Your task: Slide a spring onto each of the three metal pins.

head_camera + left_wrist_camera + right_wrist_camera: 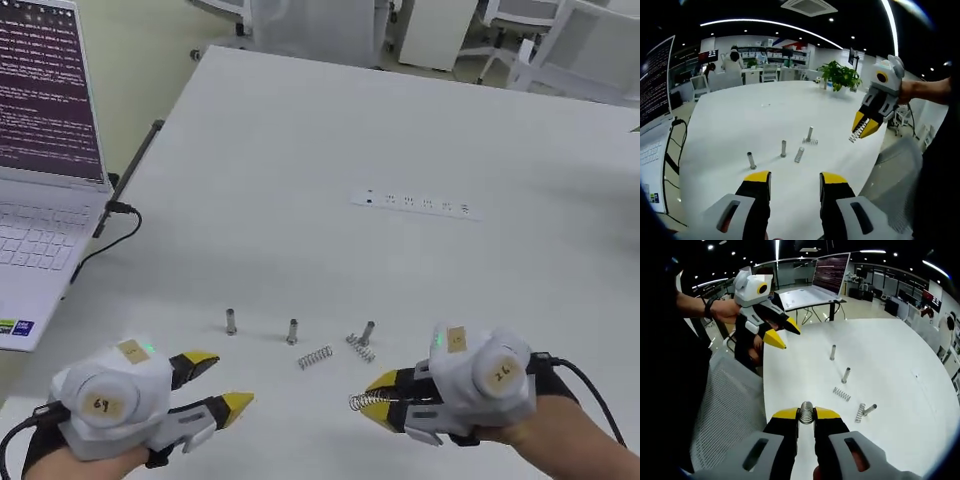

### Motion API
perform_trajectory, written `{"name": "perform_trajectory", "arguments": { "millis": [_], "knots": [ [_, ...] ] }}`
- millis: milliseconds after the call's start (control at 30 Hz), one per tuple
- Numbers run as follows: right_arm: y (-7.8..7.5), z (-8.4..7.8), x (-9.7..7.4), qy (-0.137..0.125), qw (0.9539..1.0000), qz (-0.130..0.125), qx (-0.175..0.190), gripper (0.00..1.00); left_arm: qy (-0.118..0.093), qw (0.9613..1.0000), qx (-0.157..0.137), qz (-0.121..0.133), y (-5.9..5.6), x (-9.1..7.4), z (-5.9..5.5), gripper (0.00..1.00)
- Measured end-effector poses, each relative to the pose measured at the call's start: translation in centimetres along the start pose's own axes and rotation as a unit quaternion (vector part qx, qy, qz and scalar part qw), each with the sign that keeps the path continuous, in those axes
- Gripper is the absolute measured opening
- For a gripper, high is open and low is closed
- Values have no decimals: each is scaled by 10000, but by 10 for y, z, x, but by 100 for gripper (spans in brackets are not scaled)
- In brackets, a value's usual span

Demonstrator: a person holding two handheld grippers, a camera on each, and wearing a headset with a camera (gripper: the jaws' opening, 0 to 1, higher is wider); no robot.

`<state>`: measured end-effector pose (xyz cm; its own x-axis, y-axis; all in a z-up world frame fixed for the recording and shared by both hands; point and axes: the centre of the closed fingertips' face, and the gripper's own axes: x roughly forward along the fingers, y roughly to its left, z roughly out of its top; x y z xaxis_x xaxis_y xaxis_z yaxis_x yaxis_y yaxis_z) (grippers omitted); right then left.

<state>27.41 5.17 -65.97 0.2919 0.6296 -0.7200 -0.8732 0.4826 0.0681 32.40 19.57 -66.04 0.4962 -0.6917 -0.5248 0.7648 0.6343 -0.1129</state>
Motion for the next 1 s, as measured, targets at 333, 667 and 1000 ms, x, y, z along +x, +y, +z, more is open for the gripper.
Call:
{"name": "perform_trajectory", "arguments": {
  "millis": [333, 667, 1000],
  "knots": [
    [-19, 19, 12, 26, 10000, -12, -50, 9, -36, 9990, -230, 381, 26, -17, -8, 37],
    [-35, 41, 32, -45, 9998, 121, -150, 9, -84, 9979, -270, 585, 33, -20, 0, 36],
    [-34, 60, 56, 148, 9965, 502, -653, 9, -44, 9971, -263, 709, 39, -22, 1, 36]
  ]
}}
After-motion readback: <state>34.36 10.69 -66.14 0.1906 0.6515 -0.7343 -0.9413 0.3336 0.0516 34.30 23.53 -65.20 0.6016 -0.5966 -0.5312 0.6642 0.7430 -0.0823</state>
